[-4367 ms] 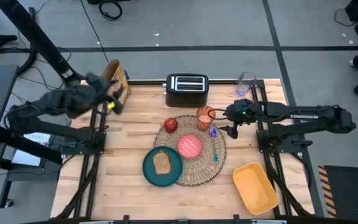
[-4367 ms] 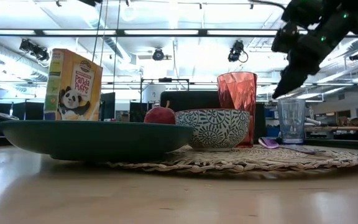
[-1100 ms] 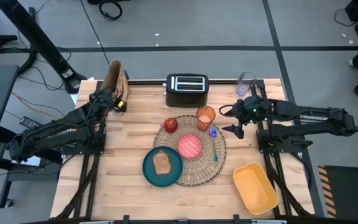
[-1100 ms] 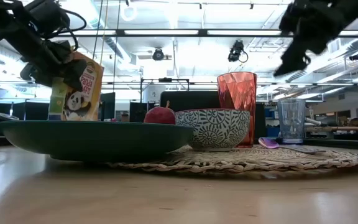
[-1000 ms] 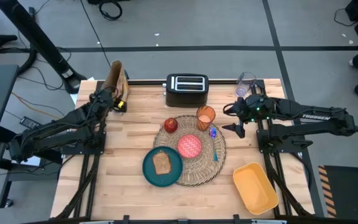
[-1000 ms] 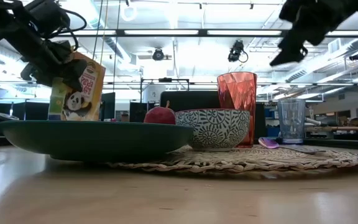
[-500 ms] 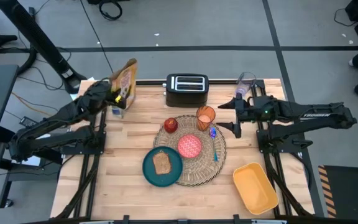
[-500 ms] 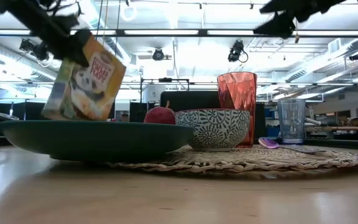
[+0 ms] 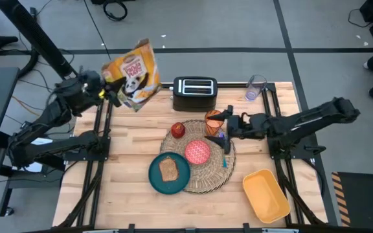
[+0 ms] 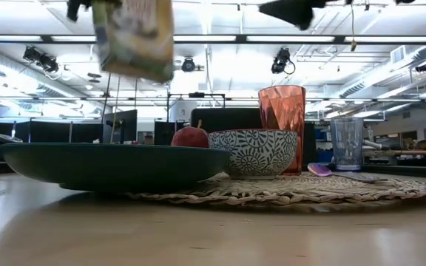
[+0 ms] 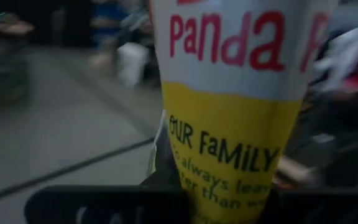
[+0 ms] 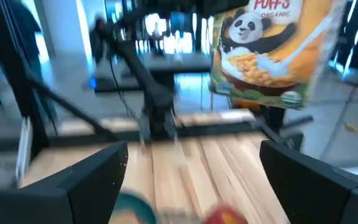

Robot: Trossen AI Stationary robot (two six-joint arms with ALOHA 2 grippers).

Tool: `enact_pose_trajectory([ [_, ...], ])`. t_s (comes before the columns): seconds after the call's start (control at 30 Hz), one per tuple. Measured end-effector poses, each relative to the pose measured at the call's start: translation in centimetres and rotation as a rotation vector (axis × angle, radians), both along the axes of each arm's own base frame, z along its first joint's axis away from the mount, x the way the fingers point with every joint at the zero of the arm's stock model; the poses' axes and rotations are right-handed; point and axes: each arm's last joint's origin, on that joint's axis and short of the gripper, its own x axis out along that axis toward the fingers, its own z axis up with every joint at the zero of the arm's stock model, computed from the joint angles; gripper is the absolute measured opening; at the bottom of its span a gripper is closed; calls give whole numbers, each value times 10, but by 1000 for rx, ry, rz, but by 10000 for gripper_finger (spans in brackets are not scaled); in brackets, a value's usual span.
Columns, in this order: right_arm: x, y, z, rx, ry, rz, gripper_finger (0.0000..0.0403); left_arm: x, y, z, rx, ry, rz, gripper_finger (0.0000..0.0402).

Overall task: Arrange a breakfast setting
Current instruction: Pour the cereal from the yellow cereal box into the red bowl

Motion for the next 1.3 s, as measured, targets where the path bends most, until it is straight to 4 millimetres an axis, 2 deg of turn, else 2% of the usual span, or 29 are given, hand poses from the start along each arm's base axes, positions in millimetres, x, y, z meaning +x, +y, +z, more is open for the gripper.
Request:
enact_pose_trajectory([
  [0.23, 41, 5, -11, -18, -250, -25, 375, 0, -10, 31, 139, -248, -292, 18],
  [0.4, 62, -6, -26, -7, -391, -21, 375, -1, -16, 44, 198, -381, -439, 18],
  [0.53, 71, -17, -34, 29, -480, -50, 375, -1, -24, 50, 218, -442, -522, 18],
  [0.73, 95, -23, -13, -2, -594, 43, 375, 9, -33, 53, 227, -478, -634, 18],
  [0.9, 113, -26, 4, -22, -642, 94, 375, 28, -38, 53, 245, -490, -702, 18],
  [1.13, 114, -25, 14, 8, -675, 215, 375, 49, -42, 51, 300, -485, -729, 18],
  [1.3, 112, -25, 16, 25, -698, 231, 375, 59, -40, 49, 303, -480, -726, 18],
])
